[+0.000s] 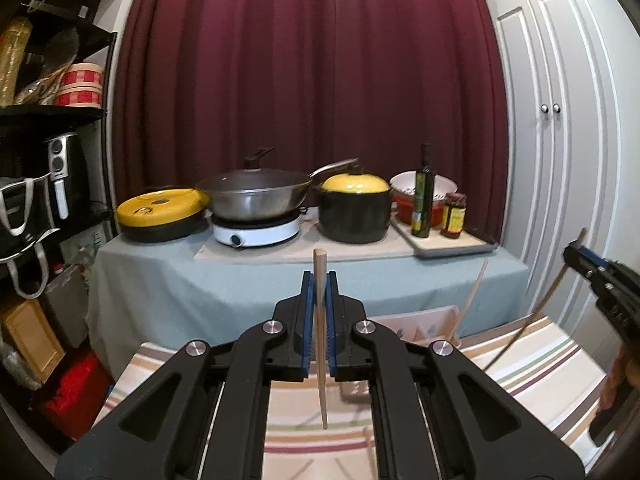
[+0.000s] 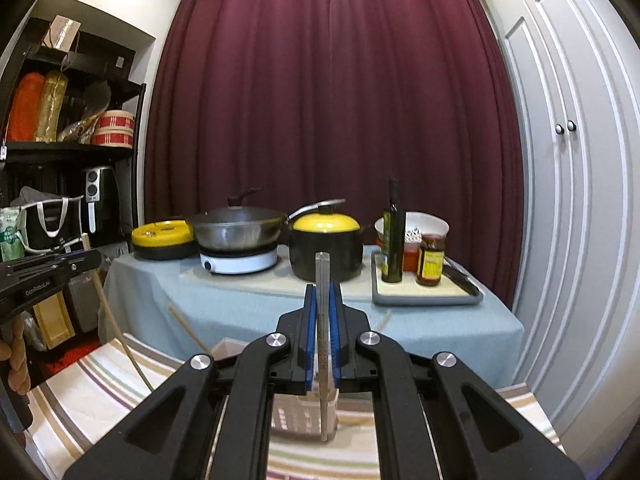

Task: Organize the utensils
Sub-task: 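Lift both chopsticks and carry them toward the white caddy, then lower both chopsticks upright into the caddy and open both tools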

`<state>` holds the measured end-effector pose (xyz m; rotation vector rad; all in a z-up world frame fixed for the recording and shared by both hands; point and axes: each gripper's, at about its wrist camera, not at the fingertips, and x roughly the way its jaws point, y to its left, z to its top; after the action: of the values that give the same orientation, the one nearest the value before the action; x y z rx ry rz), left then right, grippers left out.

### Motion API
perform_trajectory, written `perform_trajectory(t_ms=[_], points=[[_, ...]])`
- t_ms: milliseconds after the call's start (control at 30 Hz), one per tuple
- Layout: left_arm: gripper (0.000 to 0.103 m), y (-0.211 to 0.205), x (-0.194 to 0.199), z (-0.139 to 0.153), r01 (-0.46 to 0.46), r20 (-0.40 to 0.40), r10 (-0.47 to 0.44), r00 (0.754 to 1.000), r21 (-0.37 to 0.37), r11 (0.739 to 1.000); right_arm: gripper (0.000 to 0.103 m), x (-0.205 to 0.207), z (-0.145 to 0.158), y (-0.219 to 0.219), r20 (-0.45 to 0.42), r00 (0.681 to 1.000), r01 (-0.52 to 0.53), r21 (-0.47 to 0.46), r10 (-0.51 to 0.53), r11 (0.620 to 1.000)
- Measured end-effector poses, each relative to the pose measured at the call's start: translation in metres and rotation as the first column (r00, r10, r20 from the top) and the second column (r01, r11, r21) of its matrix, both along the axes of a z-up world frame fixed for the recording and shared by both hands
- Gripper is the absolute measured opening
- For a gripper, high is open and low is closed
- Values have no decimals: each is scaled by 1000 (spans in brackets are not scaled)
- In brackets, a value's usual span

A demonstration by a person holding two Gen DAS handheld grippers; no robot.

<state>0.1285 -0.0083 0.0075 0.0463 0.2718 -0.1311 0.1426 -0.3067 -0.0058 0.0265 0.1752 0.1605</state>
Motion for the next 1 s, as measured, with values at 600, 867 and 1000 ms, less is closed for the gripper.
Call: perform_trajectory(t_ms=[600,867,1000], points=[[6,-30,62,58,75,38,-74,997,-44,996,7,46,23,17,25,999,-26,0,26,1000],[6,-37,97,42,74,9,-73,997,-75,994,7,69,14,16,-2,1000,-23,7,23,1000],[6,-40,112,26,69,-12,-70,997,-81,994,7,81,3,16,-32,999,-22,13,22,1000]])
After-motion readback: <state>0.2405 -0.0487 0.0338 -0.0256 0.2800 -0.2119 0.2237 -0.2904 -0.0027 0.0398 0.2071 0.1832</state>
